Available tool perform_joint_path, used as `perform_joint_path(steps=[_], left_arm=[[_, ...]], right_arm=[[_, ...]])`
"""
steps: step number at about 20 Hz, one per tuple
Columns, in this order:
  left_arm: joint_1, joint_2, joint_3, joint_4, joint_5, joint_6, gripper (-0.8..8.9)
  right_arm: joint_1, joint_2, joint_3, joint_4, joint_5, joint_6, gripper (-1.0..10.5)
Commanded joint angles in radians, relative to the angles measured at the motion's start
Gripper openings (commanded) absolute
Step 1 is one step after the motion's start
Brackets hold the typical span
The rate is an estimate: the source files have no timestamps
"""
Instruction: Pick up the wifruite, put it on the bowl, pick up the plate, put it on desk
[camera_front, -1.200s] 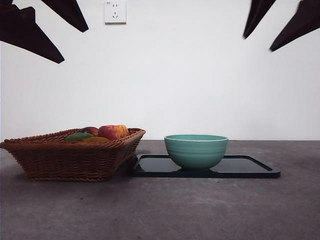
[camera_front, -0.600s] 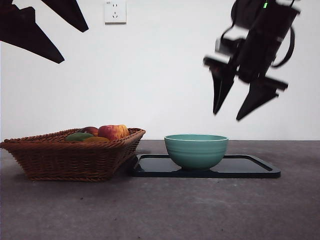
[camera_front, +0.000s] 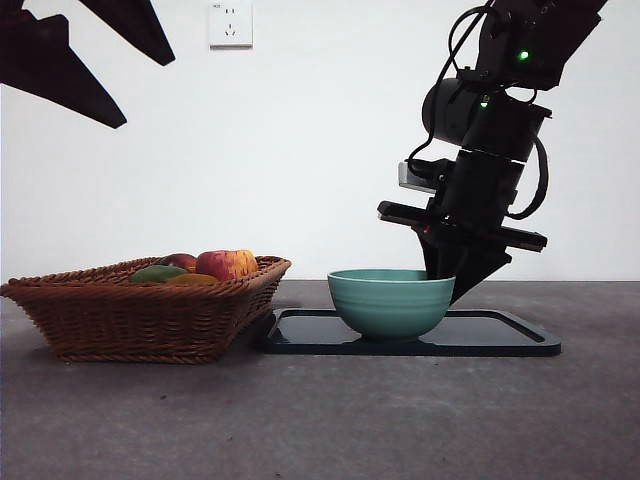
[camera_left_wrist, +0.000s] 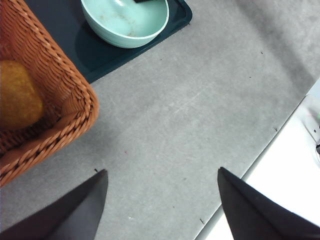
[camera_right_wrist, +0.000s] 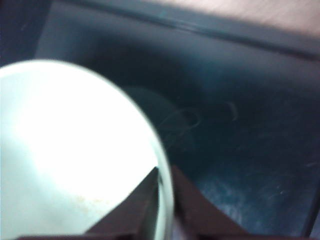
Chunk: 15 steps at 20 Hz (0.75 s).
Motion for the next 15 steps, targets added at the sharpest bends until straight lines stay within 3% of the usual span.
perform_joint_path(steps=[1, 6, 10, 15], left_arm=[[-0.005, 0.005, 0.01, 0.006, 0.003, 0.016, 3.44], [-0.005, 0.005, 0.01, 0.007, 0.003, 0.016, 3.44], [-0.005, 0.005, 0.01, 0.006, 0.003, 0.016, 3.44], [-0.005, 0.005, 0.01, 0.006, 0.003, 0.017, 3.44]], right_arm=[[0.003, -0.003, 0.021, 0.006, 0.006, -0.012, 0.1], [0.005, -0.135, 0.021, -0.018, 0.002, -0.014, 0.0], [0.018, -0.314, 0.021, -0.154, -0.06, -0.04, 0.1], [0.084, -0.54, -0.035, -0.253, -0.075, -0.058, 0.0]])
